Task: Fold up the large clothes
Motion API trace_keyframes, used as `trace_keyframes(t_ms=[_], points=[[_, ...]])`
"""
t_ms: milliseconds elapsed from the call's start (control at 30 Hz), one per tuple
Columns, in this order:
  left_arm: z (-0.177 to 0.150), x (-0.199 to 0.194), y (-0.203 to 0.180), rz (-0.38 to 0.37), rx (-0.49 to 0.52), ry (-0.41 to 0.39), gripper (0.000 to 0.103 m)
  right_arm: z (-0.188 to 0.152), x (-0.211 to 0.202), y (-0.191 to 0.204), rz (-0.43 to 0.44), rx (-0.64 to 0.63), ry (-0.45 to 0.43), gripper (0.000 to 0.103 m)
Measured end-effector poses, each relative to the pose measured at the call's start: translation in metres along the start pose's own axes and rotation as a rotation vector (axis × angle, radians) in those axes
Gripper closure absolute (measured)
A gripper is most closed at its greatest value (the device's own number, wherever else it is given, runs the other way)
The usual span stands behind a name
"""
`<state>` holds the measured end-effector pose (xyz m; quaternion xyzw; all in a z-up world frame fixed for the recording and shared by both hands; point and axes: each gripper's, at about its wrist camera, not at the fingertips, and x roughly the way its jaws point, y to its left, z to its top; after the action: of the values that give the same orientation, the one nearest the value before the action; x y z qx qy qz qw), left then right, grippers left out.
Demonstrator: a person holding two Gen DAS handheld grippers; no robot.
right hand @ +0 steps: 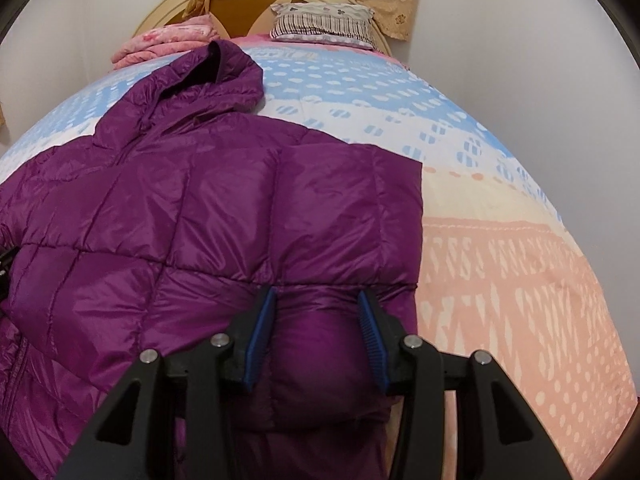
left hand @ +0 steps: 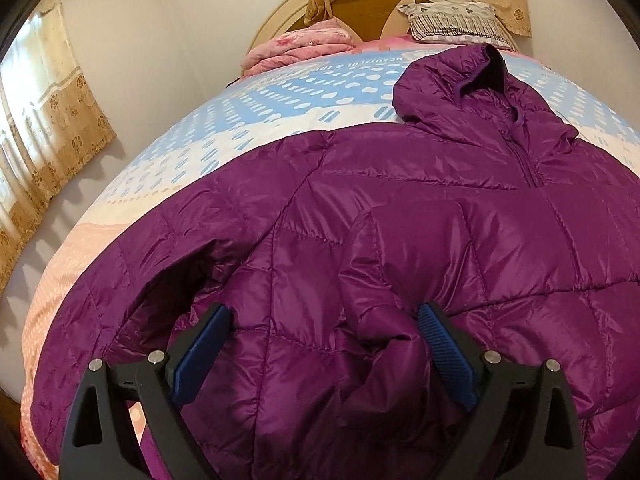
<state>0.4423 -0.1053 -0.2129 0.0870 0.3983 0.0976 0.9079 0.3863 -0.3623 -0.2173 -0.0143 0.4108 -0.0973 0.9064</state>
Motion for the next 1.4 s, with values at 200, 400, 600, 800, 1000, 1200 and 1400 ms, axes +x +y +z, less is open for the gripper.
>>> trace_keyframes(t_ms=[200, 400, 600, 800, 1000, 1200, 1400], points=[[0.001, 0.002, 0.004, -0.017, -0.019, 0.009, 0.006, 0.016, -0.044, 0.006, 0.009, -0.028, -0.059, 0.054], [0.001, 0.004, 0.007, -0.037, -0.035, 0.016, 0.005, 0.014, -0.054, 0.052, 0.085, -0.098, -0.092, 0.047], [0.0, 0.007, 0.011, -0.07, -0.062, 0.03, 0.005, -0.003, -0.014, 0.074, 0.09, -0.113, -0.022, 0.047], [0.0, 0.007, 0.011, -0.069, -0.061, 0.029, 0.004, -0.003, -0.008, 0.074, 0.086, -0.103, -0.009, 0.045], [0.0, 0.007, 0.01, -0.067, -0.06, 0.029, 0.004, -0.005, -0.009, 0.077, 0.061, -0.119, -0.012, 0.044], [-0.001, 0.007, 0.01, -0.065, -0.059, 0.029, 0.004, -0.006, -0.009, 0.077, 0.057, -0.122, -0.013, 0.044], [-0.001, 0.007, 0.01, -0.065, -0.059, 0.029, 0.004, -0.007, -0.009, 0.079, 0.047, -0.129, -0.014, 0.044]])
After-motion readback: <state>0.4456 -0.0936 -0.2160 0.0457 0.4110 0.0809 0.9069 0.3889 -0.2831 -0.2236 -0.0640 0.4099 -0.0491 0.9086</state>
